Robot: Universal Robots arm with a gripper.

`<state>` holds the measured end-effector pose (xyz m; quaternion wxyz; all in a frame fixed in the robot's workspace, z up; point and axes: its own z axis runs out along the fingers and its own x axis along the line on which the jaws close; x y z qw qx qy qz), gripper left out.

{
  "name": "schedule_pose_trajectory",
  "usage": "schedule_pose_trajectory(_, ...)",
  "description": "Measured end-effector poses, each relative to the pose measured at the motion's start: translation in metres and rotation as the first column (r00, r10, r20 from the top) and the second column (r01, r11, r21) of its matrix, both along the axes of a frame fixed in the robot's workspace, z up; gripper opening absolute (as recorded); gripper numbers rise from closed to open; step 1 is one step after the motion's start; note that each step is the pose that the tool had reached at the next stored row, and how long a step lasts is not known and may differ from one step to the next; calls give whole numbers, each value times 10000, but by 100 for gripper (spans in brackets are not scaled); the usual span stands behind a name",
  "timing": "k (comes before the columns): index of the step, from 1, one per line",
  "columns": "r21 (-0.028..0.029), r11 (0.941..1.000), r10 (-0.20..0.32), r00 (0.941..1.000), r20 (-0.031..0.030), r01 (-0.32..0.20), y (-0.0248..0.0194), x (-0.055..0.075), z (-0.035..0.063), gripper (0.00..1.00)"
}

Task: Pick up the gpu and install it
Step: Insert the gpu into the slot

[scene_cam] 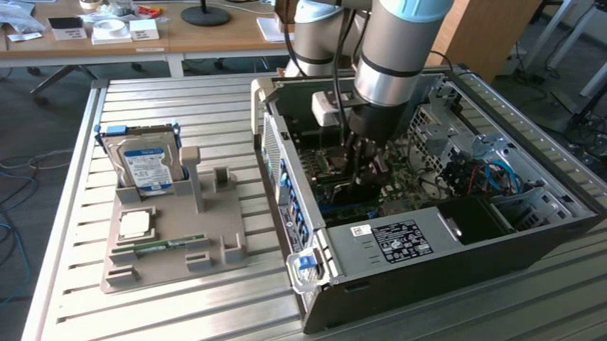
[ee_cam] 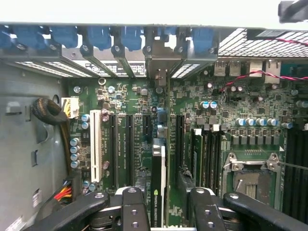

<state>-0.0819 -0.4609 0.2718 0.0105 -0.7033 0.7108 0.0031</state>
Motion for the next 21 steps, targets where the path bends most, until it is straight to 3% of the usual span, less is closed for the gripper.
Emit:
schedule_pose_trajectory(8,-1,10000,1,10000,-1,-1,0,0,168,40)
schedule_pose_trajectory(21,-2,10000,0,10000,0,0,0,0,339,40)
